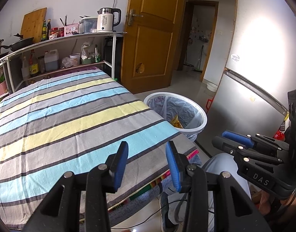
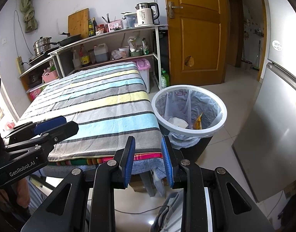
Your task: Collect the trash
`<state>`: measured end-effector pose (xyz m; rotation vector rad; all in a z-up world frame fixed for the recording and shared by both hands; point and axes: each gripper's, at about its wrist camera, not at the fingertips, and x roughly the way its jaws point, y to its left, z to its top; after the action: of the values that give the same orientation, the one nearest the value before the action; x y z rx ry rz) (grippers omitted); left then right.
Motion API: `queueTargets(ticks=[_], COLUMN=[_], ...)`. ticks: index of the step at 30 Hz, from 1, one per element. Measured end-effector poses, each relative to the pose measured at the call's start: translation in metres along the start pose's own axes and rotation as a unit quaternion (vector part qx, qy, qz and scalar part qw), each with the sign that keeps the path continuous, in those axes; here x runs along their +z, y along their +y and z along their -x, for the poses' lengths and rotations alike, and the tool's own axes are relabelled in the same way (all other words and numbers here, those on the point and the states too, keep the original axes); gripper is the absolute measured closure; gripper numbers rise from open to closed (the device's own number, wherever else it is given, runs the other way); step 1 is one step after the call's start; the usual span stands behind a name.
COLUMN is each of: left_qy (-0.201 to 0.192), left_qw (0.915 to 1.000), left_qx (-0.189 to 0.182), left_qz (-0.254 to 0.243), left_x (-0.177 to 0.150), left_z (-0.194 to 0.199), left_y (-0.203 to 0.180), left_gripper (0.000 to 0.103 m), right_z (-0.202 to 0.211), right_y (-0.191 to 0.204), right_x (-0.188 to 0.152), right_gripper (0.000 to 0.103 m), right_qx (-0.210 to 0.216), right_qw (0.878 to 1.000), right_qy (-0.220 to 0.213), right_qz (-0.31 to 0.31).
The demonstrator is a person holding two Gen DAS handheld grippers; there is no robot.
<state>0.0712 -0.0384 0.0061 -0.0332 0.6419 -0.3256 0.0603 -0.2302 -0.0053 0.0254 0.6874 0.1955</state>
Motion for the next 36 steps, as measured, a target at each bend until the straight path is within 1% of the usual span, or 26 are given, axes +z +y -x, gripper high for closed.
queueTargets(ticks=[29, 36], left_qy=[-0.003, -0.001], left_qw=[1.0, 1.0], left_qx=[0.001, -0.004], left_qz=[-0.005, -0.005], left_x=[-0.0007, -0.0013], left_z=[0.0037, 0.0045], left_y=[-0.003, -0.0031], left_gripper=[0.06, 0.06], right_z=[-0.0002, -0.0002], right_y=[0.0013, 0.0015], right_x=[-0.0002, -0.0001], right_gripper=[0.074, 0.074], right_qx=[0.0, 0.0], right_qw=[1.0, 1.0], right_qy=[0.0, 0.0], right_qz=[0.001, 0.002])
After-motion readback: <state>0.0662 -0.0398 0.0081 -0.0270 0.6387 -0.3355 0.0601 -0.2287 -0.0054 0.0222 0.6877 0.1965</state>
